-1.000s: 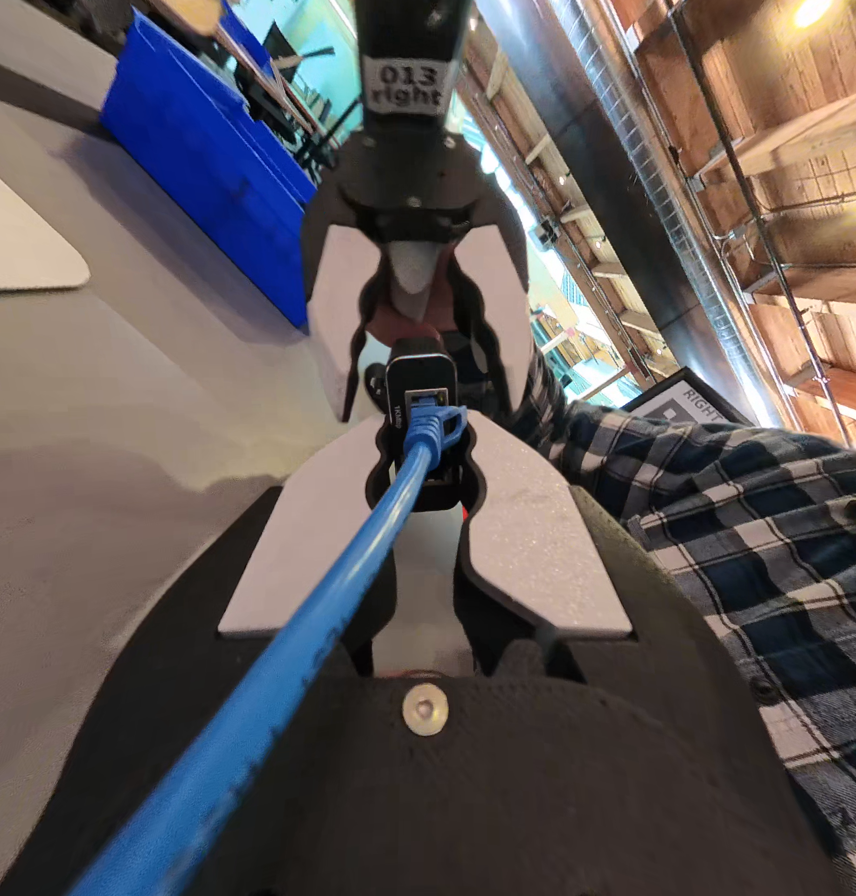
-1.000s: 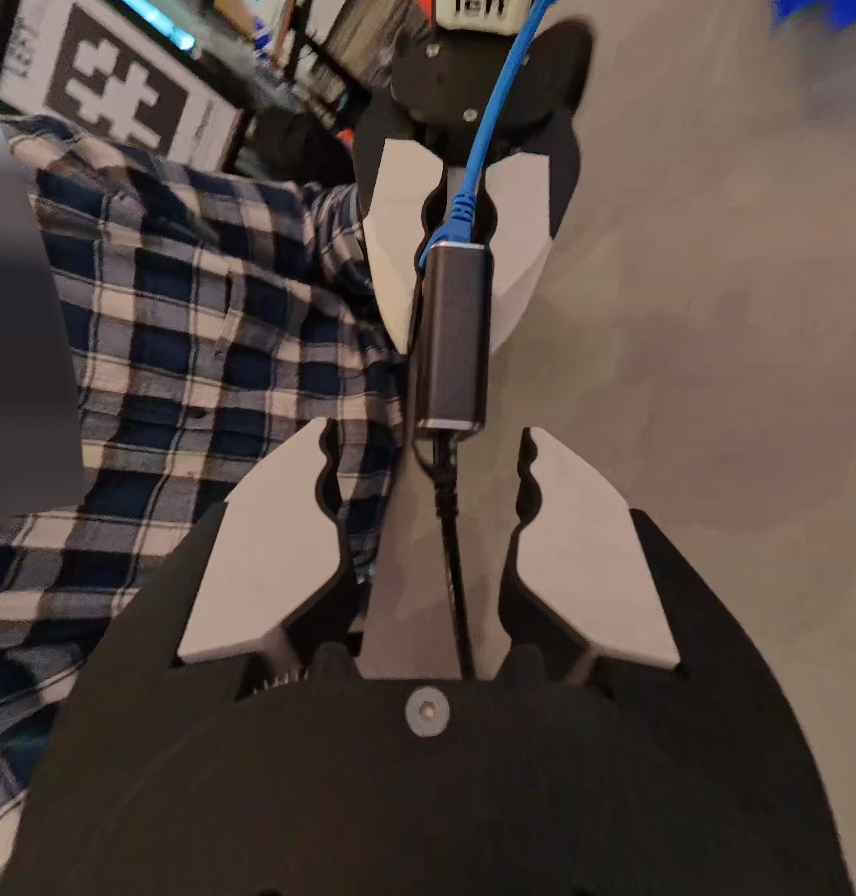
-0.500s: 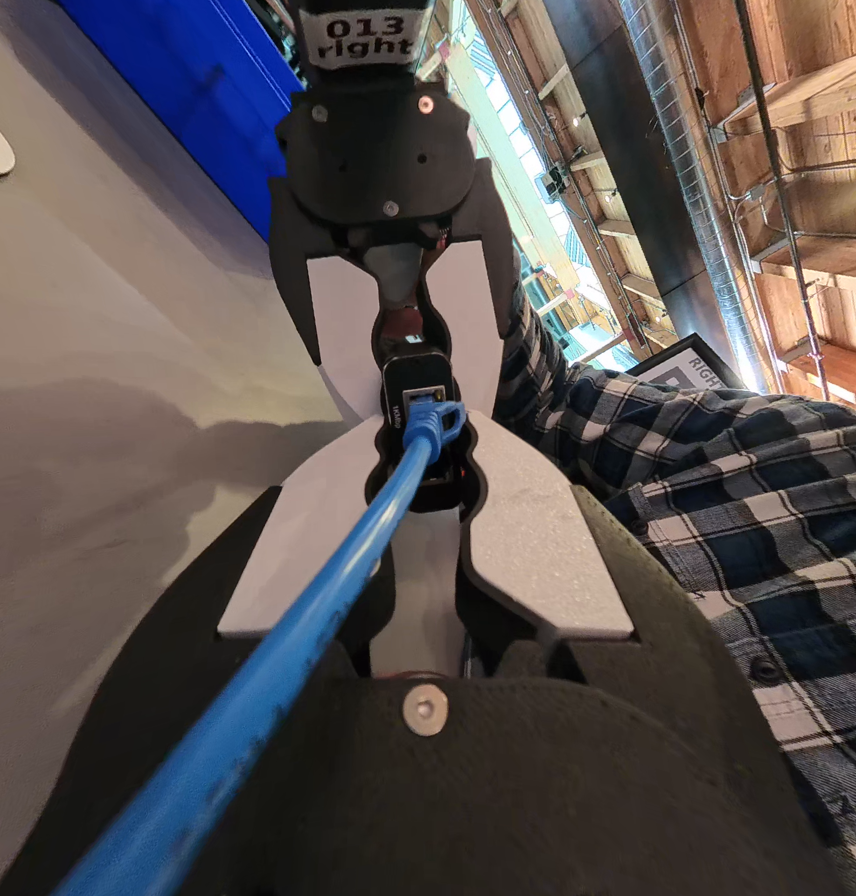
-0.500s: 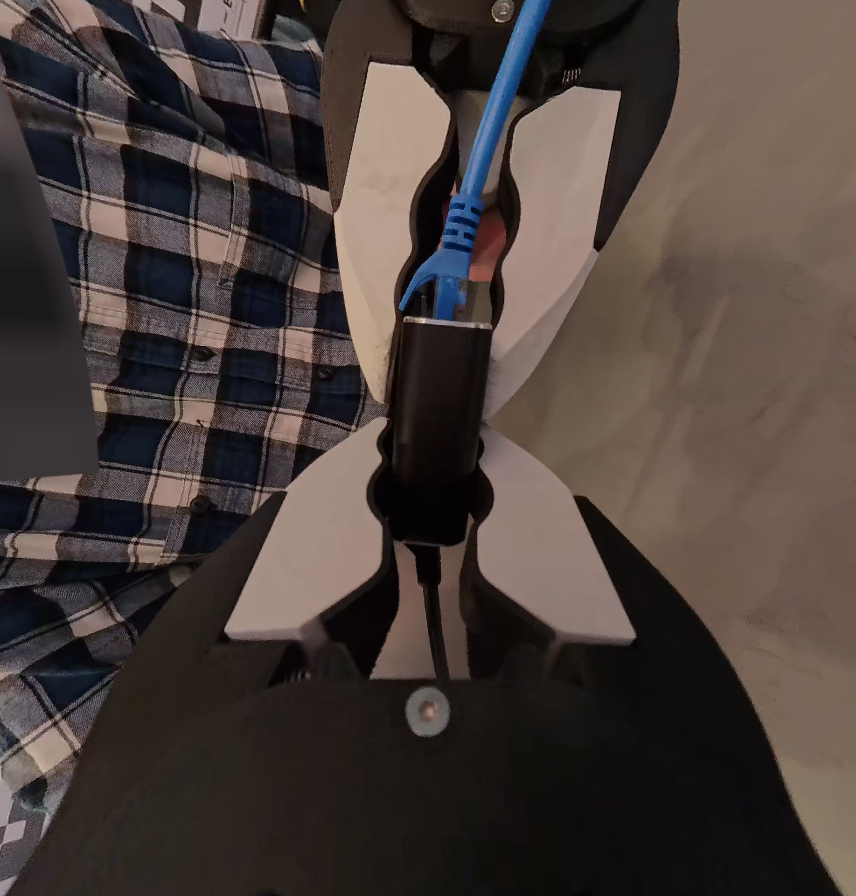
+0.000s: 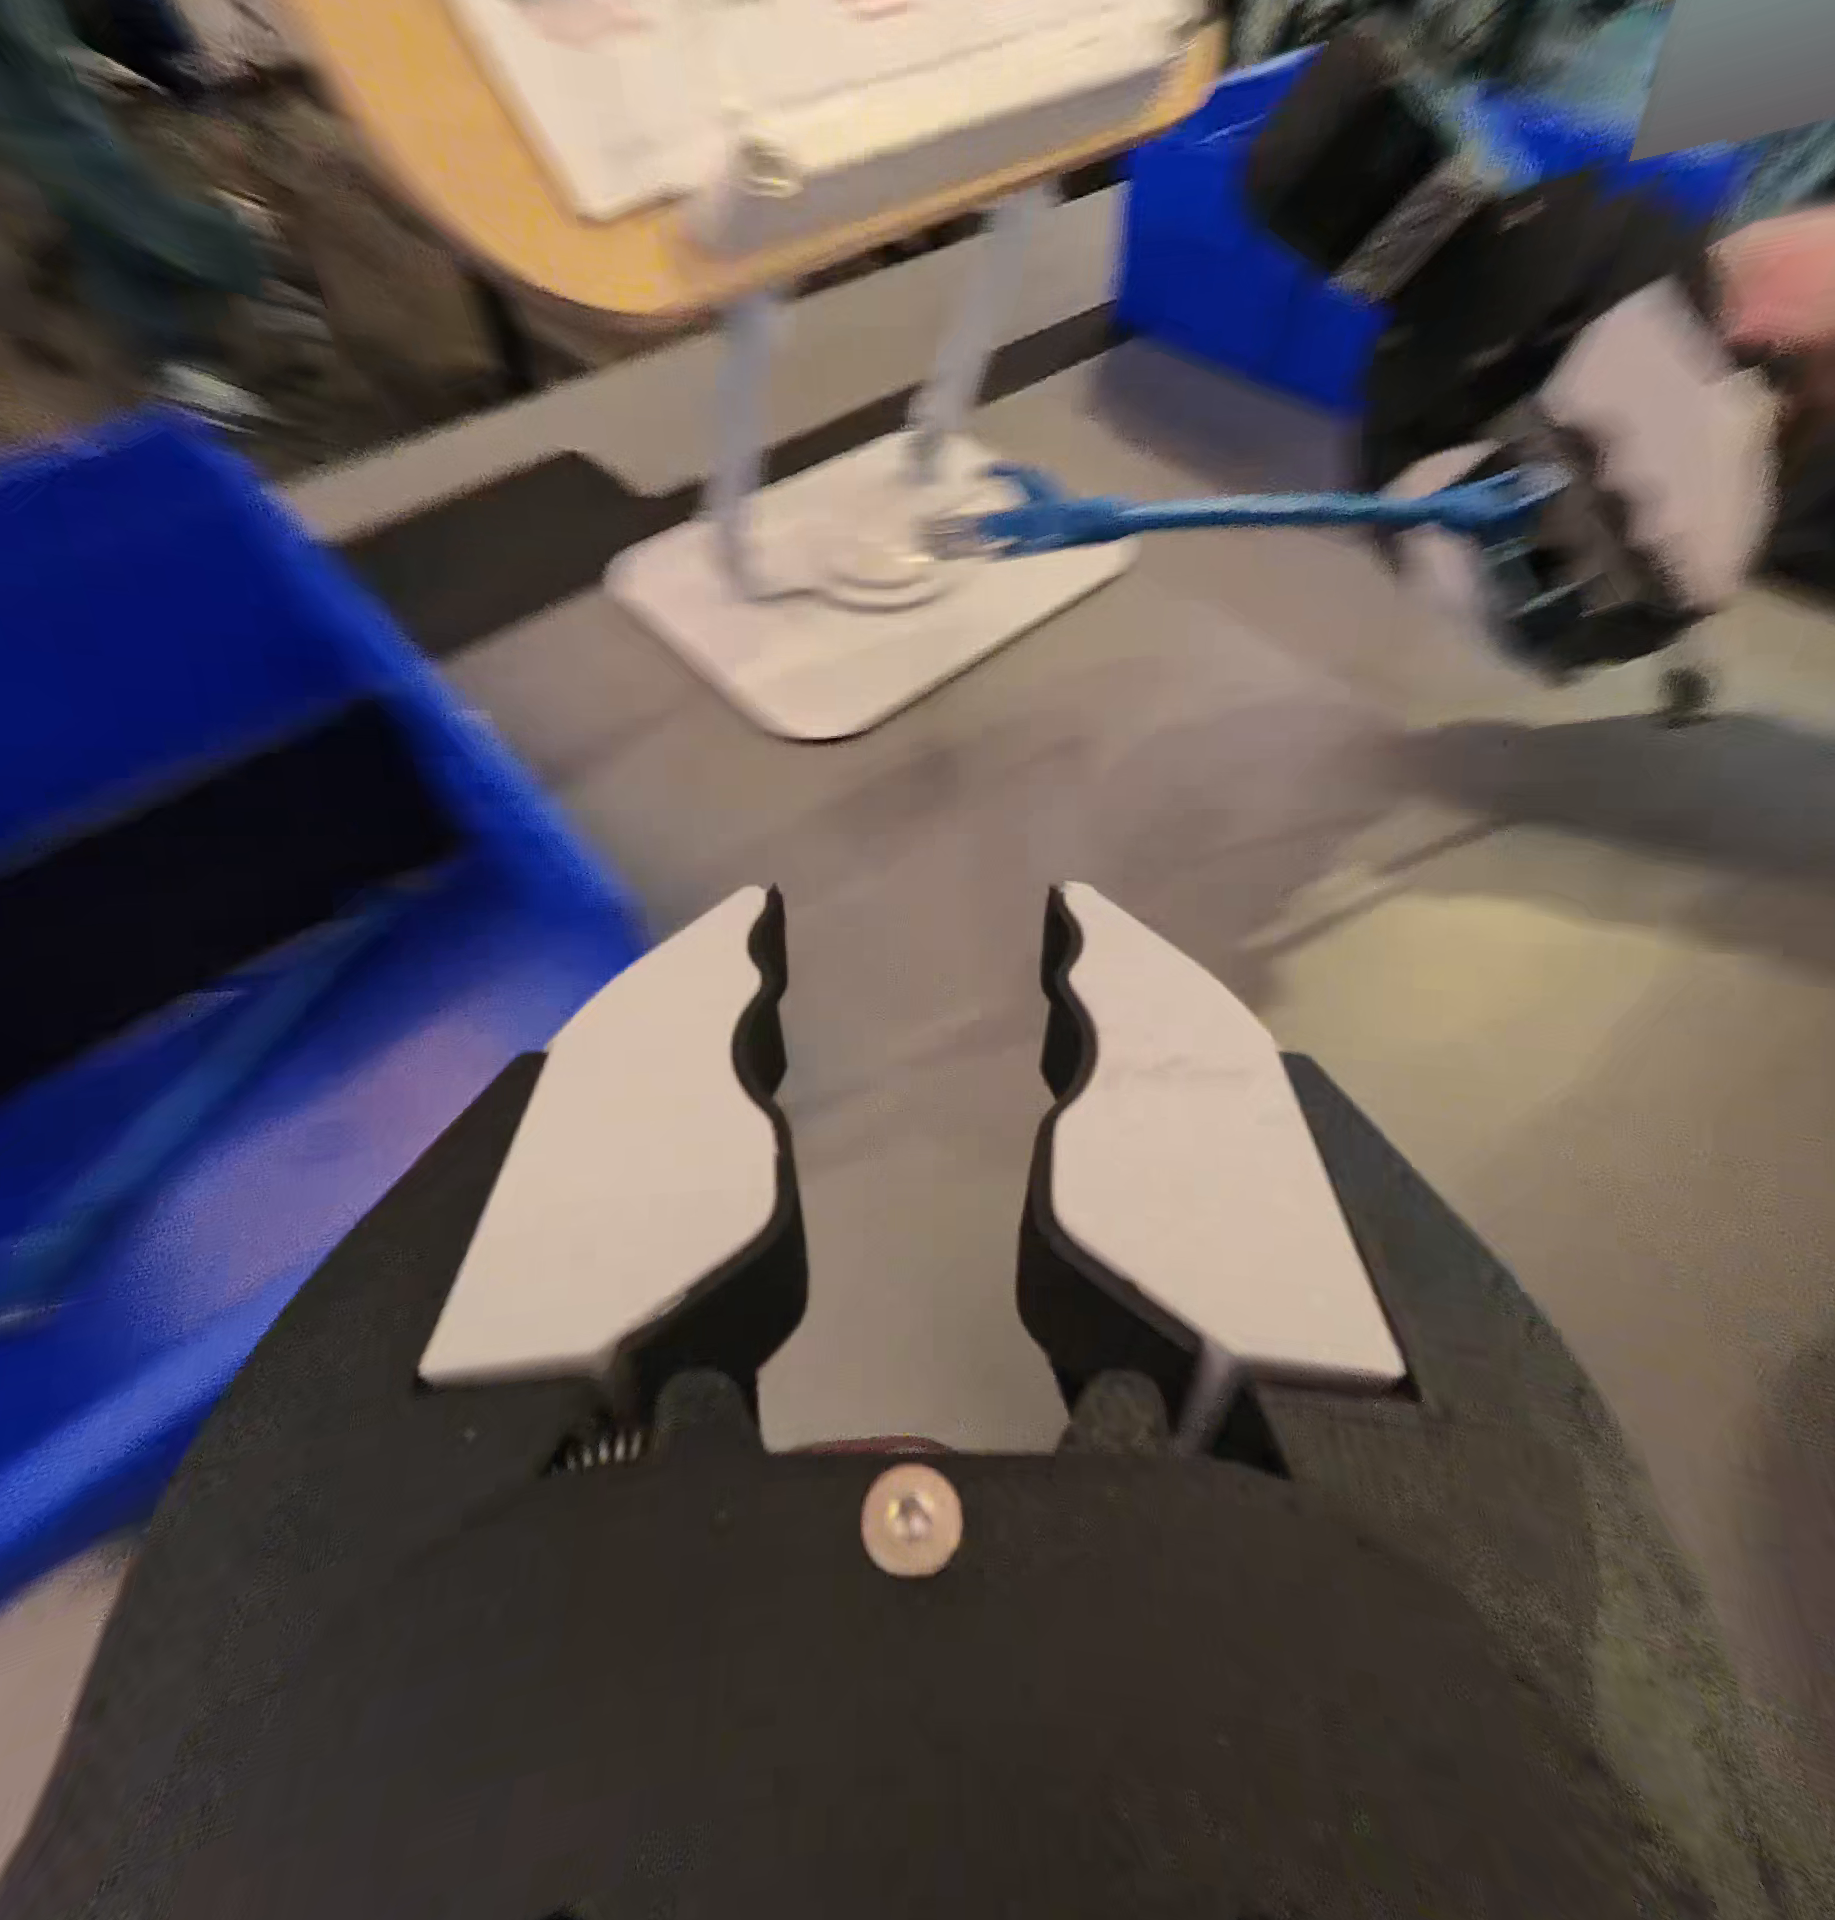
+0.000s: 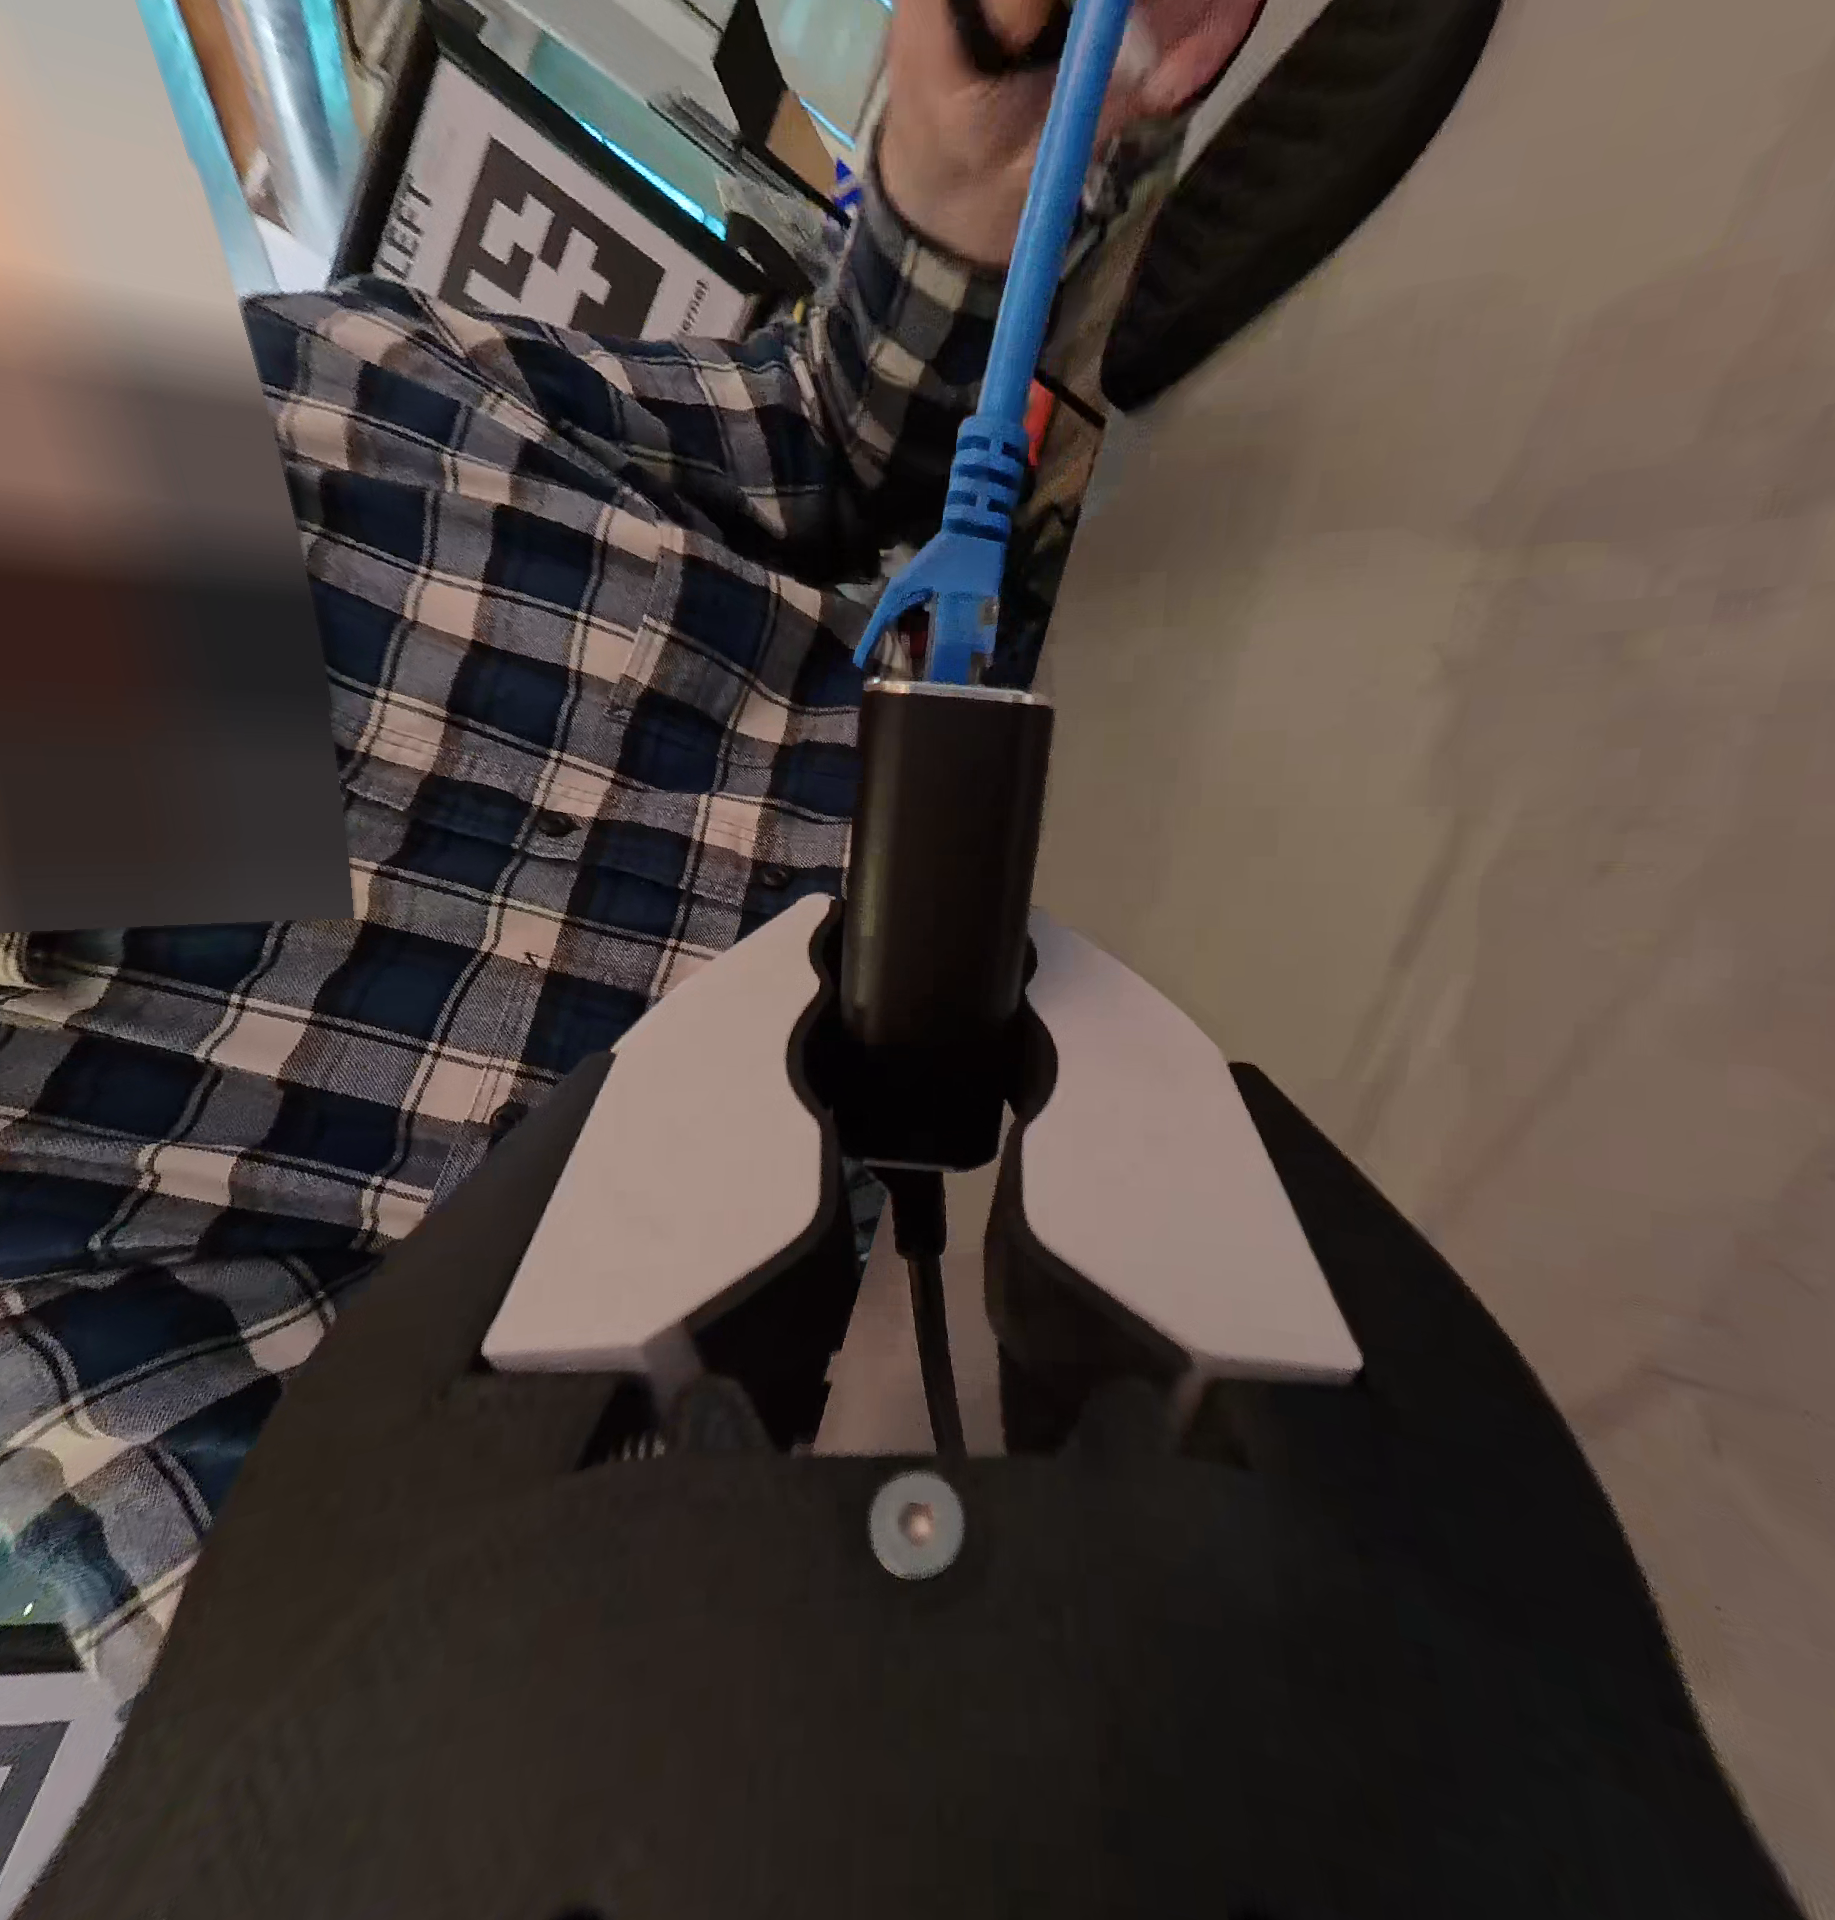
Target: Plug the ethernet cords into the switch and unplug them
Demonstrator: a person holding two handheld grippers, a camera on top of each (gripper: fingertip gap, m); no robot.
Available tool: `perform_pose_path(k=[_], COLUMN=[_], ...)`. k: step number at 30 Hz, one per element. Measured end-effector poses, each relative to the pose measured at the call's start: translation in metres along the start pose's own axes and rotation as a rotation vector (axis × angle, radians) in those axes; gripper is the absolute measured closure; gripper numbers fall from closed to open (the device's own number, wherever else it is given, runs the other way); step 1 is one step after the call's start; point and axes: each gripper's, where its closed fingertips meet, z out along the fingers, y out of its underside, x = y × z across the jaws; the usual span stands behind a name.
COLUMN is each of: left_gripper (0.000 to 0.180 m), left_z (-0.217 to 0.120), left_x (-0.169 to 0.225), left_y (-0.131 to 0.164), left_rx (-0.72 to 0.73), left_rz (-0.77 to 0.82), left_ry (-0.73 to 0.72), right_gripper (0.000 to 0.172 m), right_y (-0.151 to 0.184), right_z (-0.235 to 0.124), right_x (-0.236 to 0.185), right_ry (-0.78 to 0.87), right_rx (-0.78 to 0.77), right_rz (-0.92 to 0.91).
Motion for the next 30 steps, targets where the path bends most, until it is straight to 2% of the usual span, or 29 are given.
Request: perform_pose_path(k=[2, 5, 8, 13, 16, 20, 26, 30], left_gripper=[0.139, 0.145, 0.151, 0.159, 0.158, 0.157, 0.155, 0.157], left_z=[-0.010, -0.007, 0.019, 0.065, 0.082, 0.094, 0.105, 0.108], left_x=[-0.044, -0.097, -0.130, -0.158, -0.177, -0.190, -0.191, -0.193], left_y=[0.001, 0.000, 0.007, 0.027, 0.049, 0.066, 0.083, 0.082], left_rx=[-0.054, -0.123, -0.226, -0.351, -0.452, -0.531, -0.585, -0.575], left_rz=[0.134, 0.352, 0.560, 0.812, 0.873, 0.863, 0.841, 0.837], left_ry=[-0.151, -0.281, -0.297, -0.189, -0.144, -0.104, -0.051, -0.054], right_gripper=[0.145, 0.145, 0.145, 0.145, 0.145, 0.145, 0.145, 0.145], right_y=[-0.003, -0.006, -0.009, -0.009, -0.007, -0.006, -0.005, -0.002], right_z=[0.001, 0.004, 0.004, 0.007, 0.007, 0.004, -0.001, 0.000], right_x=[0.001, 0.003, 0.004, 0.010, 0.016, 0.021, 0.026, 0.028], right_ry=[-0.017, -0.036, -0.052, -0.069, -0.079, -0.093, -0.109, -0.122], right_rx=[0.031, 0.064, 0.104, 0.140, 0.145, 0.157, 0.164, 0.161], right_rz=[-0.008, -0.020, -0.033, -0.038, -0.022, -0.019, -0.020, -0.017])
